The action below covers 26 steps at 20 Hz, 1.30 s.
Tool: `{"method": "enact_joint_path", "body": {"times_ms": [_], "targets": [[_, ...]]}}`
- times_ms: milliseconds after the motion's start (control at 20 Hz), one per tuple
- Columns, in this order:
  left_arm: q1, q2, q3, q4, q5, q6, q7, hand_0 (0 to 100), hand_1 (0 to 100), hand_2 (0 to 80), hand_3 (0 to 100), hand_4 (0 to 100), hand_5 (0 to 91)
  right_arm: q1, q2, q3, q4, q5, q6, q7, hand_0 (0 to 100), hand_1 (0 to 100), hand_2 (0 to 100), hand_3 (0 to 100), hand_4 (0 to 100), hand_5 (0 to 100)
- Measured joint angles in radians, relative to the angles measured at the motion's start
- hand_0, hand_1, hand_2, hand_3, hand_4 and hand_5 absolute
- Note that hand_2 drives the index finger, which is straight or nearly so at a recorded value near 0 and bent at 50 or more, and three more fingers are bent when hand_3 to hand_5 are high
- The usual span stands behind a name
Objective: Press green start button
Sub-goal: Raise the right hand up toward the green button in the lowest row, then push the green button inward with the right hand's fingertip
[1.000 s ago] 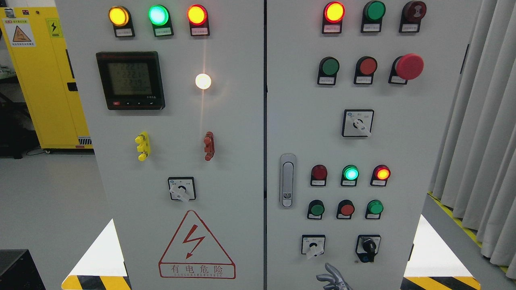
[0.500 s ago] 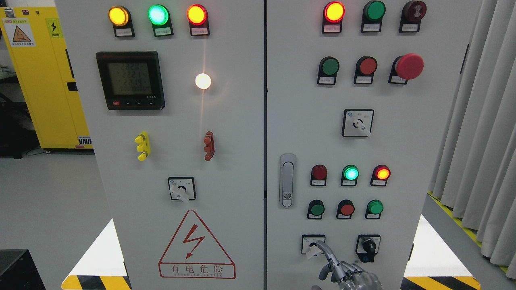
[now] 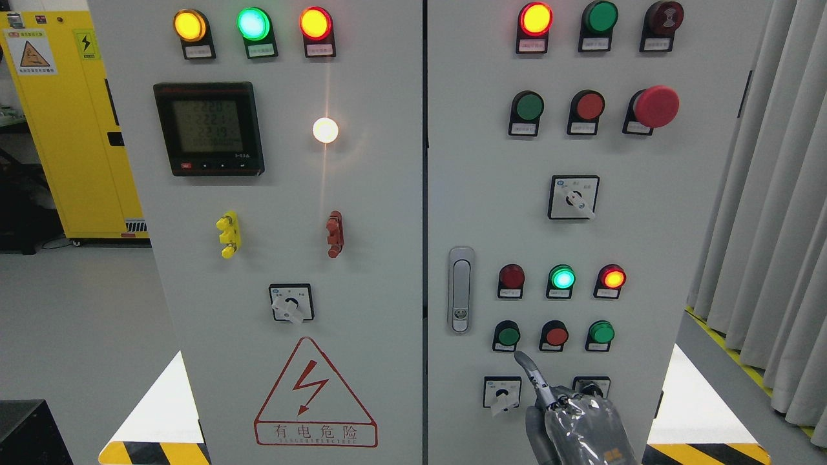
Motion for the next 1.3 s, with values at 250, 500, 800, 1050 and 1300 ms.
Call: {"method": "enact_joint_path", "body": {"times_ms": [250, 500, 800, 1050, 1300], "targets": [[0.000, 0.000, 0.000, 0.000, 0.000, 0.000, 0.000, 12, 56, 0.0, 0, 0, 0.0, -0.023, -0.004, -0.005, 0.023, 0.012, 0.006, 0.002, 100, 100, 0, 80, 85, 96], [0.000, 0.000, 0.000, 0.000, 0.000, 0.000, 0.000, 12, 56, 0.0, 0, 0, 0.0, -0.041, -0.006, -0.002, 0.044, 0.017, 0.014, 0.004, 100, 100, 0, 80, 85, 96], [0.000, 0.000, 0.000, 0.000, 0.000, 0.000, 0.000, 12, 56, 0.0, 0, 0, 0.0, -0.057, -0.008, 0.006, 0.061, 0.020, 0.024, 0.017, 100, 100, 0, 80, 85, 96], [0.000, 0.000, 0.000, 0.000, 0.000, 0.000, 0.000, 12, 56, 0.0, 0, 0, 0.0, -0.065, -0.009, 0.012, 0.069, 0.020, 0.031, 0.029, 100, 100, 0, 80, 85, 96], [0.000, 0.000, 0.000, 0.000, 0.000, 0.000, 0.000, 12, 56, 0.0, 0, 0, 0.0, -0.068, -0.009, 0.016, 0.072, 0.020, 0.032, 0.031, 100, 100, 0, 80, 85, 95]]}}
